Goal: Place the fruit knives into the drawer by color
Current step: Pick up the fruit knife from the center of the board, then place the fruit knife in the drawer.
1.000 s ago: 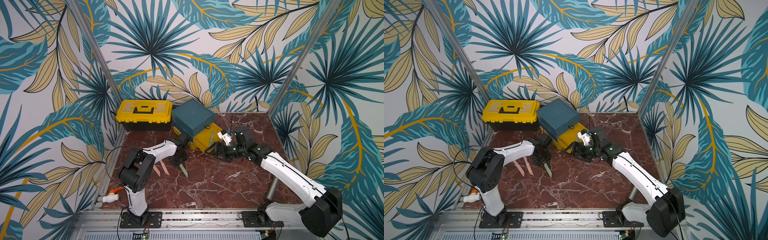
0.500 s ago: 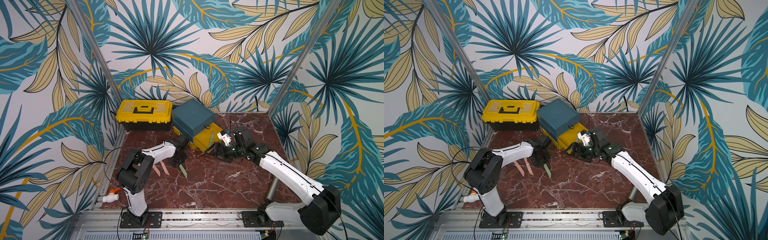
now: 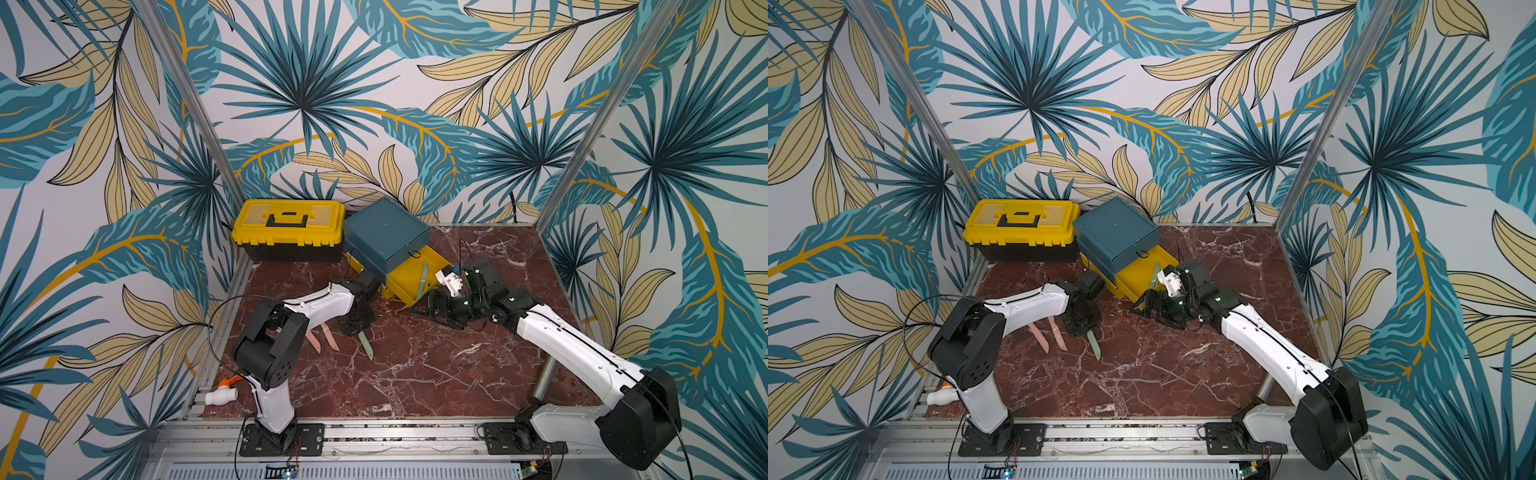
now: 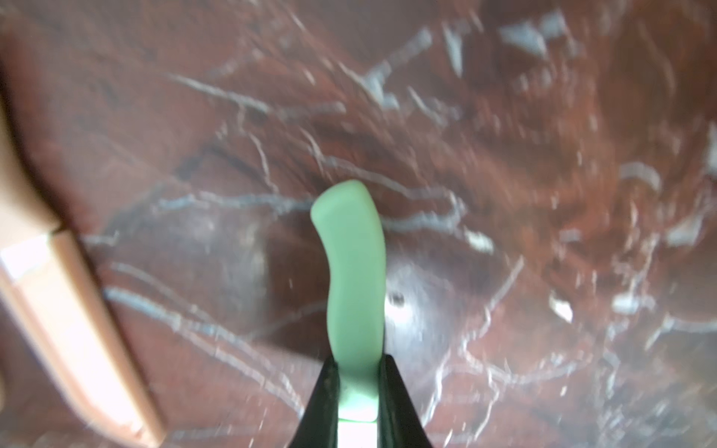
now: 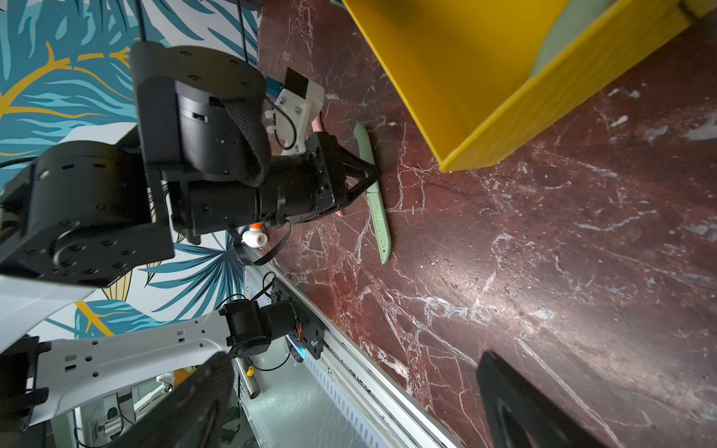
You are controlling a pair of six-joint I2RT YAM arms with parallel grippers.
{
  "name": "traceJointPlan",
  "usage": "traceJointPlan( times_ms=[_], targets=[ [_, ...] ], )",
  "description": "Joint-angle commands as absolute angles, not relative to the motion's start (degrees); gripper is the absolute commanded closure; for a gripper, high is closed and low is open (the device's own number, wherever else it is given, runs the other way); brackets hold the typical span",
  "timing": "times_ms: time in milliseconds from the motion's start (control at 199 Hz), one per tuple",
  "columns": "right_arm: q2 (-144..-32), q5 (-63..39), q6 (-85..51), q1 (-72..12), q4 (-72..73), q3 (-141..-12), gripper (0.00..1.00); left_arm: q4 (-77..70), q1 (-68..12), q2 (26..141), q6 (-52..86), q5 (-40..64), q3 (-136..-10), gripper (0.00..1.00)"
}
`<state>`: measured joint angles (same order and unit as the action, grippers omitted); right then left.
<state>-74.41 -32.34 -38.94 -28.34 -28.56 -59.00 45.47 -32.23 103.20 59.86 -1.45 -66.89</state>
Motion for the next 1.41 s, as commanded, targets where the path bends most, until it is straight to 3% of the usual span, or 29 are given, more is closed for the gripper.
traceJointPlan(
  times_ms=[0, 527, 889, 1276, 1401],
  targets=[
    [-74.0, -29.4, -37.8, -28.6, -29.7, -58.0, 0.00, 50.7, -34.8, 100.5, 55.5, -3.0, -71.5, 1.00],
    [-72.4, -23.8, -38.6, -27.3, -32.9, -57.5, 0.00, 63.9, -42.2, 94.2, 47.2, -8.9, -84.9, 1.00],
    [-71.2, -21.6, -40.0, -26.3, -33.7, -56.1, 0.00, 70.6, -49.1, 99.1, 33.3, -15.0, -99.8, 1.00],
    [-67.4, -19.3, -43.4, -25.0, -37.6, -53.0, 0.00, 58.9, -50.7, 112.0, 8.0, -27.8, -116.4, 1.00],
    [-66.8, -18.7, -42.5, -24.7, -39.3, -52.9, 0.00, 53.1, -50.7, 114.9, 3.1, -26.8, -119.2, 1.00]
  ],
)
